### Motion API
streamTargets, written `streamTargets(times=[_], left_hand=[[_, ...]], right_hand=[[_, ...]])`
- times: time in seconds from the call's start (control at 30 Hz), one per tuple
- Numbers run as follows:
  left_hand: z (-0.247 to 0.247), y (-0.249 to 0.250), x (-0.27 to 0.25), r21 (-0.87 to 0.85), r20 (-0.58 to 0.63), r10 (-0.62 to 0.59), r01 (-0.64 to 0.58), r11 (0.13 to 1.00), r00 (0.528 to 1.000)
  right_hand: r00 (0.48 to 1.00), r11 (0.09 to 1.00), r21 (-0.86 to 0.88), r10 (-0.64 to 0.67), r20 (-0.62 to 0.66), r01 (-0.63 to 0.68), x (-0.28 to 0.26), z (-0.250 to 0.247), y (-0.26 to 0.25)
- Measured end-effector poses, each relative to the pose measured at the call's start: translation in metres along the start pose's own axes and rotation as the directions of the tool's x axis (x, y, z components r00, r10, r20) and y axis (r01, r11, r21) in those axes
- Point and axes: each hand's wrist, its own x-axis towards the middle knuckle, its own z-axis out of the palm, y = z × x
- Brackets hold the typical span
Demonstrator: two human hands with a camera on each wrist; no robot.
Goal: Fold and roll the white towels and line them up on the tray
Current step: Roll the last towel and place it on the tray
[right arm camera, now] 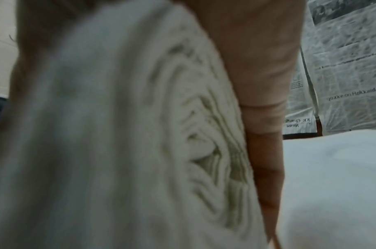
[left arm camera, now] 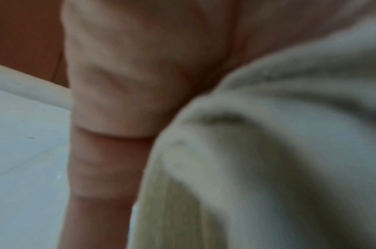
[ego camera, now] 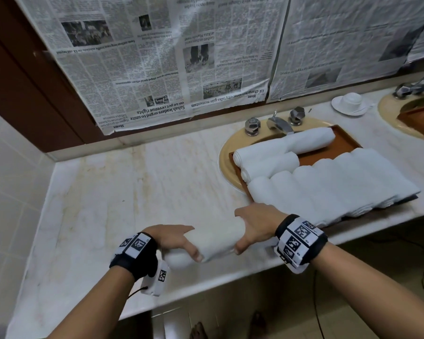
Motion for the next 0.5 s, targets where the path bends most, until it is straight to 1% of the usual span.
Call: streamTargets(times=[0.1,0.2,0.33,0.43,0.5], left_hand=[[0.005,0.022,0.005,-0.155,-0.002,0.004,-0.004,0.988,1.000],[0.006,0.038,0.010,-0.295,0.031,0.023,-0.013,0.955,0.999],[0.004,0.053,0.010,-0.392,0.007,0.058,-0.050,0.919,0.998],[-0.002,0.066,0.008,-0.457,-0.021,0.127,-0.122,0.881,0.992],[-0.005,0.076,0.009,-0.474,-0.003,0.170,-0.151,0.867,0.985]], right_hand=[[1.000,1.000,-0.010,-0.021,-0.022,0.021,-0.012,-0.012,0.027],[0.996,0.998,-0.031,-0.053,-0.074,0.051,-0.025,-0.023,0.051],[0.985,0.994,-0.084,-0.087,-0.149,0.075,-0.043,-0.040,0.070],[0.975,0.987,-0.129,-0.118,-0.187,0.094,-0.053,-0.054,0.074],[0.972,0.981,-0.159,-0.137,-0.191,0.107,-0.057,-0.062,0.075]])
